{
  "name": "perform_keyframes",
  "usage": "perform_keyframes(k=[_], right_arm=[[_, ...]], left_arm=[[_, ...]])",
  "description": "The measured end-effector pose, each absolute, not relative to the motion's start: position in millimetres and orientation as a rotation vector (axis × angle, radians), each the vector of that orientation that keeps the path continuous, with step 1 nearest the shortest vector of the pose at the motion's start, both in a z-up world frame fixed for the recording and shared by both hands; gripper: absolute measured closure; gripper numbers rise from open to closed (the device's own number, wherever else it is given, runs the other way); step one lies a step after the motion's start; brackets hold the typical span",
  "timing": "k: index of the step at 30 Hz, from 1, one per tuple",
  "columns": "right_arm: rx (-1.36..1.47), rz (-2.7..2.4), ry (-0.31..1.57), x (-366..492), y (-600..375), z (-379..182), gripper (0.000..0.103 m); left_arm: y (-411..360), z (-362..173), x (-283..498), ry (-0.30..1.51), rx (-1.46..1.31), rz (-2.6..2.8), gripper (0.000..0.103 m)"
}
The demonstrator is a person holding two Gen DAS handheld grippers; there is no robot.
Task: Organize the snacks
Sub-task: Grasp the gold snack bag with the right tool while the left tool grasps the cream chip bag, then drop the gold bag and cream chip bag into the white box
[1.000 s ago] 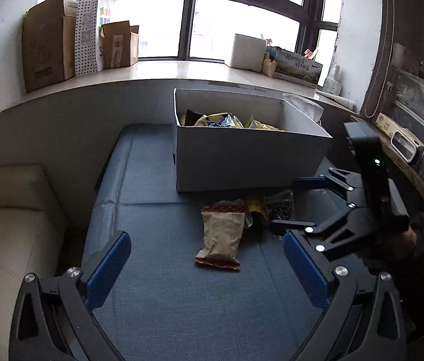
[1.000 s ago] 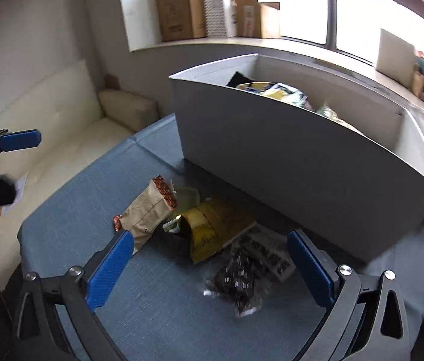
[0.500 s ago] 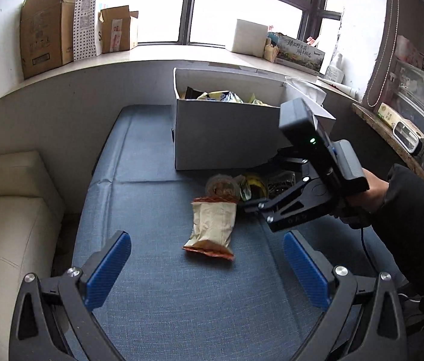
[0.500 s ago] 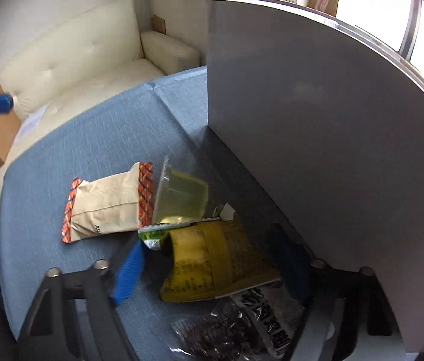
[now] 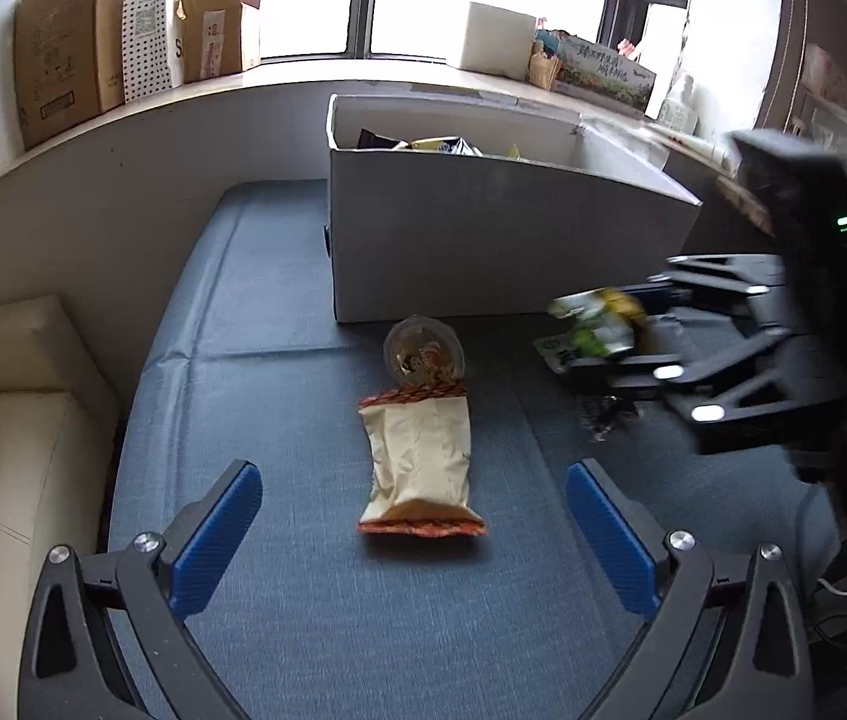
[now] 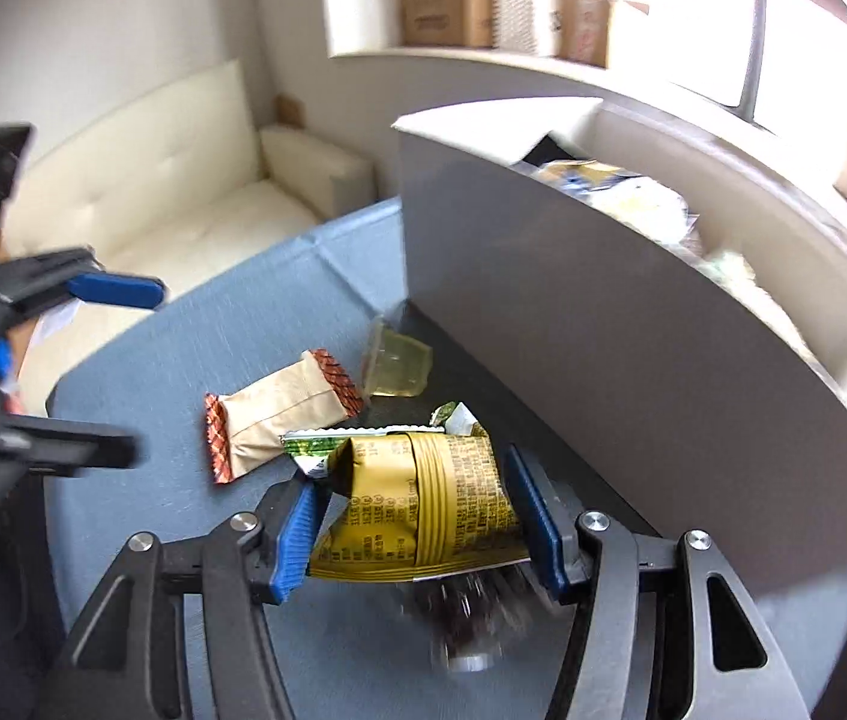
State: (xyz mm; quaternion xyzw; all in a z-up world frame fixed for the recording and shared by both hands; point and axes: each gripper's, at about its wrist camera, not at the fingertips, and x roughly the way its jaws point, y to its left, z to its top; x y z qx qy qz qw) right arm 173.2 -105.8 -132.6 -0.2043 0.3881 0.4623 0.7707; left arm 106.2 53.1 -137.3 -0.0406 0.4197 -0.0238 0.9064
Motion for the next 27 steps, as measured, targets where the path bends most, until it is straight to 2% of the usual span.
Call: perform_keyframes(k=[4,10,11,12,16,17,18,23,27], right_arm=[[-0.27,0.875,0.871,154.9,-143.9,-109.3,0.04],[-0.161,0.722,0.823,108.4,-194.0,-80.4,0.04],[-0.139,0.713,0.818,103.0,-200.4,-77.7,0.04],[-0.111,0.713,0.82,99.1,-205.6,-77.9,0.04],[-0.072,0.7,0.825,97.0,-215.2,-77.9,0.04],[-0.068,0.698,0.825,97.0,-216.8,-78.0,0.04],[-0.066,0.697,0.826,97.7,-216.3,-79.3,0.04],[-0.067,0.688,0.826,102.7,-209.5,-81.6,0.04],[-0.073,0.696,0.811,101.0,-202.2,-77.8,0.04]], left_arm=[[42.0,-156.8,134.1,0.924,-0.039,-0.001,0.0],[37.9,-178.8,157.9,0.989,-0.016,0.074,0.001],[38.1,-180.4,158.6,0.989,-0.012,0.081,0.004],[38.1,-182.0,159.3,0.995,-0.012,0.081,0.012],[39.7,-181.1,158.5,1.002,-0.028,0.042,0.033],[39.9,-179.7,157.1,1.0,-0.029,0.038,0.045],[40.2,-178.3,155.7,0.998,-0.033,0.037,0.05],[48.1,-178.1,145.9,0.99,-0.078,0.024,0.052],[47.9,-153.3,126.0,0.937,-0.089,0.019,0.052]])
